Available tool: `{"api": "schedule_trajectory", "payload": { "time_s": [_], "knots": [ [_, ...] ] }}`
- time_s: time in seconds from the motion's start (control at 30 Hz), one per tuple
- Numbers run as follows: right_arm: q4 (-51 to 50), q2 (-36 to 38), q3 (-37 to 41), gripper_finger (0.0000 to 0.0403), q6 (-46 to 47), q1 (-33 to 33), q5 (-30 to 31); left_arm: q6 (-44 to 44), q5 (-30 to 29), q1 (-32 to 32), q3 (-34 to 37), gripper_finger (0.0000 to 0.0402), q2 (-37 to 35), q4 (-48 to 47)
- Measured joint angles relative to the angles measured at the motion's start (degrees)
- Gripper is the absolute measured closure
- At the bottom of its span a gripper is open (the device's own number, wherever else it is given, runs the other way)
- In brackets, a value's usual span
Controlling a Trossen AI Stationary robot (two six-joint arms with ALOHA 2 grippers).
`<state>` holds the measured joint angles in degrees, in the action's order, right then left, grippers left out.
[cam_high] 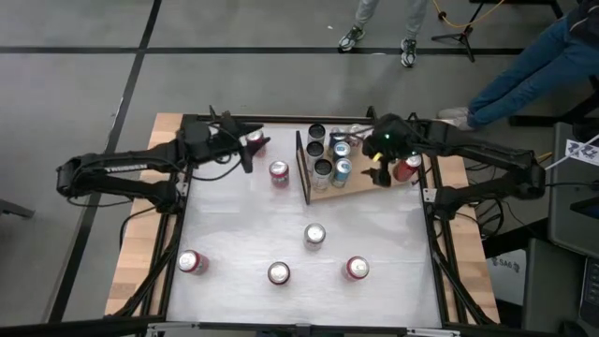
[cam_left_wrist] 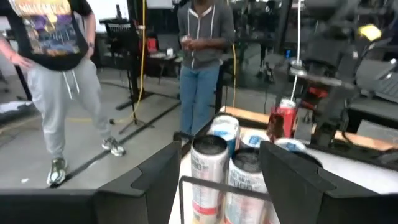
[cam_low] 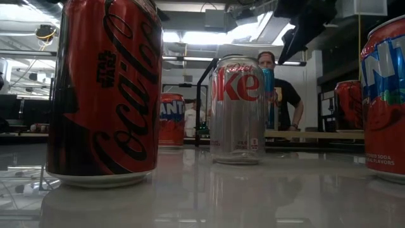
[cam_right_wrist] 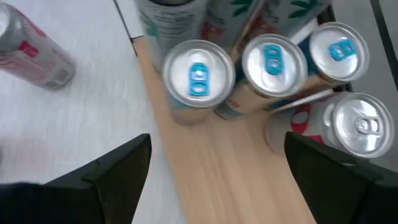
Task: Place canned beverage on shelf
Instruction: Put the orange can on the shelf
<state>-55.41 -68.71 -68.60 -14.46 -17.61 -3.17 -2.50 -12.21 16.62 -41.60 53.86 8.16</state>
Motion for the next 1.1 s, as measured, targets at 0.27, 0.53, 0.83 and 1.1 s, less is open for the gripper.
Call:
{"api": "schedule_trajectory", "payload": {
  "time_s": [0.27, 0.53, 0.83, 1.1],
  "knots": [
    [4.06, -0.02, 0.0, 0.0045, 1.4, 5.52, 1.12, 1.6, 7.92, 3.32, 0.0, 0.0181, -2.74, 0.13],
    [9.32, -0.02, 0.0, 0.0045, 1.4, 8.83, 1.08, 1.78, 8.95, 8.14, 0.02, 0.0103, -2.47, -0.13],
    [9.5, -0.04, 0.0, 0.0045, 1.4, 9.12, 0.51, 7.94, 8.92, 16.97, 0.02, 0.0053, -2.47, -3.57],
    [9.52, -0.04, -0.02, 0.0045, 1.38, 9.12, 0.34, 14.61, 23.33, 24.93, 0.02, 0.0057, -1.58, -10.52]
  ]
}}
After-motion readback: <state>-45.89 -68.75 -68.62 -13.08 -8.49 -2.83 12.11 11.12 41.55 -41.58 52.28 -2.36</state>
